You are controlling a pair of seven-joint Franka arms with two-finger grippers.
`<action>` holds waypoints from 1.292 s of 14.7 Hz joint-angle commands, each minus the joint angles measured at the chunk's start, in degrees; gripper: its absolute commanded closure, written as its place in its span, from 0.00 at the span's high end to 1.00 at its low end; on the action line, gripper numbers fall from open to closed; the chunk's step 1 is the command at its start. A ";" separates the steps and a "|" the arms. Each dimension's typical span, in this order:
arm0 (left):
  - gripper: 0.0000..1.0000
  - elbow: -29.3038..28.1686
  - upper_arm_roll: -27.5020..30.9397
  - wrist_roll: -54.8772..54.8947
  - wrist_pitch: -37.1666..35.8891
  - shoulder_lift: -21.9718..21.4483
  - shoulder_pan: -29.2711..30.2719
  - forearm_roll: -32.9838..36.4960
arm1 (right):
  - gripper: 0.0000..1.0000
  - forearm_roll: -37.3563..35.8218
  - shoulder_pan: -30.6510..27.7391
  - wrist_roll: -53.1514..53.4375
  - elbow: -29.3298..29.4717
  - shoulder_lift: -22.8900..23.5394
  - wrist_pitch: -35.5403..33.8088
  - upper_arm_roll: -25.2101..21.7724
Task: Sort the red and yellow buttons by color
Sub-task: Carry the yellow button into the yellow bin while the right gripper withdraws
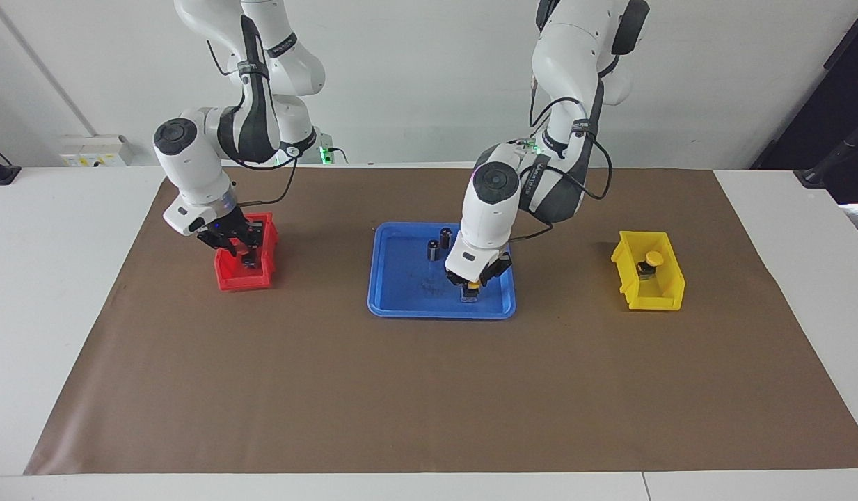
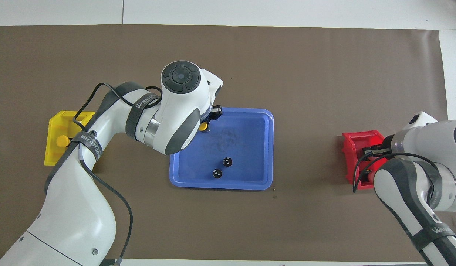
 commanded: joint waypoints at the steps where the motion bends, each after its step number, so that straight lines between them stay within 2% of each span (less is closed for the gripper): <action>1: 0.02 0.80 0.61 -0.75 -1.74 -0.86 -0.26 -1.35 | 0.45 0.96 -1.03 -1.82 -1.11 -1.05 0.78 0.60; 4: 0.02 4.13 1.05 -0.75 -8.92 -2.00 0.17 -2.32 | 0.53 0.96 -0.77 -1.82 1.78 -0.09 -1.41 0.60; 6: 0.02 5.81 1.57 0.03 -14.20 -3.75 2.18 -2.06 | 0.56 0.96 -0.51 -1.73 7.12 0.79 -7.10 0.60; 7: 0.02 5.90 1.75 0.82 -15.62 -4.98 4.72 -1.62 | 0.56 0.96 -0.50 -1.73 9.85 0.97 -10.44 0.69; 10: 0.02 5.90 2.62 14.05 -20.10 -7.62 13.24 -1.26 | 0.56 0.96 1.07 -0.94 20.12 1.06 -21.51 0.95; 12: 0.02 5.90 3.07 22.50 -22.56 -8.94 18.69 0.22 | 0.58 0.96 2.83 2.12 26.02 1.06 -26.45 0.95; 14: 0.02 5.73 3.07 25.60 -21.70 -9.21 20.65 3.46 | 0.68 1.04 3.01 2.66 31.74 1.06 -32.50 0.95; 15: 0.02 5.81 3.16 28.14 -21.78 -9.21 22.31 4.61 | 0.78 1.05 2.92 3.27 34.20 1.06 -35.32 0.95; 16: 0.02 5.81 3.16 30.95 -22.04 -9.12 24.76 5.06 | 0.93 1.05 2.57 3.45 36.49 1.06 -38.22 0.87; 17: 0.02 5.73 3.16 33.24 -21.44 -9.12 26.00 5.41 | 1.00 1.05 2.22 3.46 38.77 1.06 -40.77 0.69; 19: 0.02 4.85 3.16 36.68 -18.55 -9.12 28.81 7.26 | 1.00 0.70 1.87 3.72 43.51 1.84 -45.25 0.52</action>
